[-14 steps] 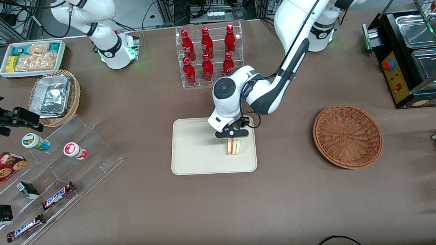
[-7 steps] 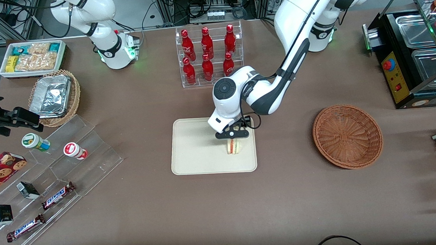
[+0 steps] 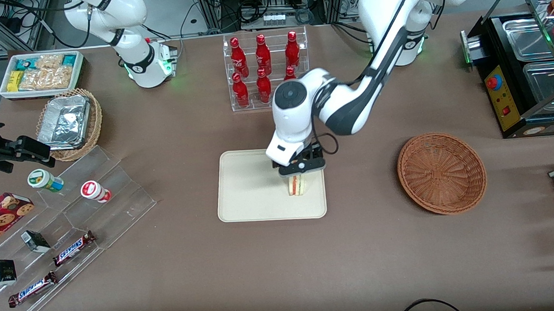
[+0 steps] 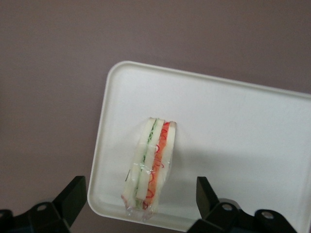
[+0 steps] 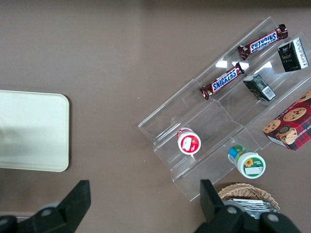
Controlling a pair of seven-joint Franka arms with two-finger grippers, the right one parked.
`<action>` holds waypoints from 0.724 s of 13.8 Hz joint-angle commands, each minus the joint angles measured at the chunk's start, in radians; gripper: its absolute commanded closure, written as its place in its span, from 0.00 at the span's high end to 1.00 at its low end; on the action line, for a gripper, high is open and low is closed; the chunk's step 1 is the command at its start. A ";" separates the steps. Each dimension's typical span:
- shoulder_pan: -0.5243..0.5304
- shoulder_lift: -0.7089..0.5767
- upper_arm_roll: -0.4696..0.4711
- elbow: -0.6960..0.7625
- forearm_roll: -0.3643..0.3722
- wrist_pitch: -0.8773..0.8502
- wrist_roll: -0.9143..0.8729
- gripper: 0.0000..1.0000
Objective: Place sandwich from basket to tray
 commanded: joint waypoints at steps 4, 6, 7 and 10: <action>0.031 -0.160 0.046 0.003 0.001 -0.141 -0.065 1.00; 0.063 -0.194 0.040 0.018 0.001 -0.216 -0.063 1.00; 0.071 -0.215 0.040 0.018 -0.006 -0.256 -0.062 1.00; 0.123 -0.280 0.039 0.015 -0.023 -0.353 -0.059 1.00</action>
